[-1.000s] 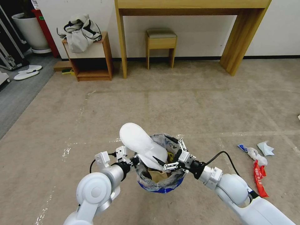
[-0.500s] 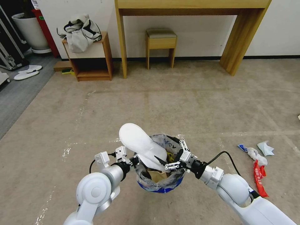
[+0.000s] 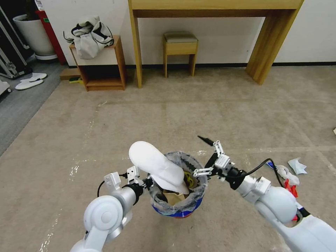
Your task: Pick up the trash bin and place the garbage on the floor into it.
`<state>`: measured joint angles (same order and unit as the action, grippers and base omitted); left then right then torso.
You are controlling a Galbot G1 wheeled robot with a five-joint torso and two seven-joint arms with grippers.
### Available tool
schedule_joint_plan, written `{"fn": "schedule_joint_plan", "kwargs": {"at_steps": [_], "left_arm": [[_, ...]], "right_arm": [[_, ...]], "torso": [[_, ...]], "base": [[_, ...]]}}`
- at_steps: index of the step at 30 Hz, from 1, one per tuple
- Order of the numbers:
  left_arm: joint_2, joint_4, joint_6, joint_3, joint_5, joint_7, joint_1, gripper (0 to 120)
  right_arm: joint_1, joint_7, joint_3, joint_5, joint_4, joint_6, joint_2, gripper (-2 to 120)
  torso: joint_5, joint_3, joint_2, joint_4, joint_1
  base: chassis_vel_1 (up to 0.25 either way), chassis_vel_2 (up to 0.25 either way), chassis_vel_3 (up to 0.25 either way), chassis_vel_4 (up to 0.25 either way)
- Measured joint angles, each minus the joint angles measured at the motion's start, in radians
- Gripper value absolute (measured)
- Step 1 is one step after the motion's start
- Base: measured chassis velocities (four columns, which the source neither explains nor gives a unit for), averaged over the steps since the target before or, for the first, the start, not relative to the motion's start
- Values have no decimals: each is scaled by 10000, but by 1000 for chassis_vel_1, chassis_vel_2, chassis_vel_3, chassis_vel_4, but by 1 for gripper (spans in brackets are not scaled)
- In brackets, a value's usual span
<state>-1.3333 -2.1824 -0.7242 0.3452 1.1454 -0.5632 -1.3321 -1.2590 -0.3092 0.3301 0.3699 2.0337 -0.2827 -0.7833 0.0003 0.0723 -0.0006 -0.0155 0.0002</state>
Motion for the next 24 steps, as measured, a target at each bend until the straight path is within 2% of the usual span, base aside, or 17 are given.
{"fn": "schedule_joint_plan", "kwargs": {"at_steps": [4, 6, 12, 15, 21, 24], "left_arm": [[17, -1, 5, 11, -85, 37, -5, 1], [47, 51, 9, -28, -242, 131, -15, 1], [142, 100, 15, -62, -426, 262, -30, 1], [258, 144, 24, -163, -487, 349, 31, 1], [253, 241, 31, -304, -474, 371, 226, 1], [261, 460, 37, -457, -518, 471, 490, 1]], "right_arm": [[-492, 113, 923, 40, -61, -1, -148, 100], [-1068, 136, 1932, 0, -258, -1, -414, 100], [-1789, 136, 3060, -249, -599, -91, -826, 100], [-2462, 121, 4279, -781, -1349, -392, -1439, 100], [-2634, 137, 4791, -958, -1853, -442, -1770, 100], [-2619, 352, 5045, -959, -2392, -181, -1944, 100]], "torso": [[0, 0, 0, -4, 0], [1, 0, 0, -4, 0], [1, 0, 1, -6, 0], [2, -1, 1, -4, 0], [1, -1, 0, -5, 0], [1, 0, 1, -4, 0]], "base": [[0, 0, 0, 0], [0, 0, 0, 0], [0, 0, 0, 0], [0, 0, 0, 0], [0, 0, 0, 0], [0, 0, 0, 0]]}}
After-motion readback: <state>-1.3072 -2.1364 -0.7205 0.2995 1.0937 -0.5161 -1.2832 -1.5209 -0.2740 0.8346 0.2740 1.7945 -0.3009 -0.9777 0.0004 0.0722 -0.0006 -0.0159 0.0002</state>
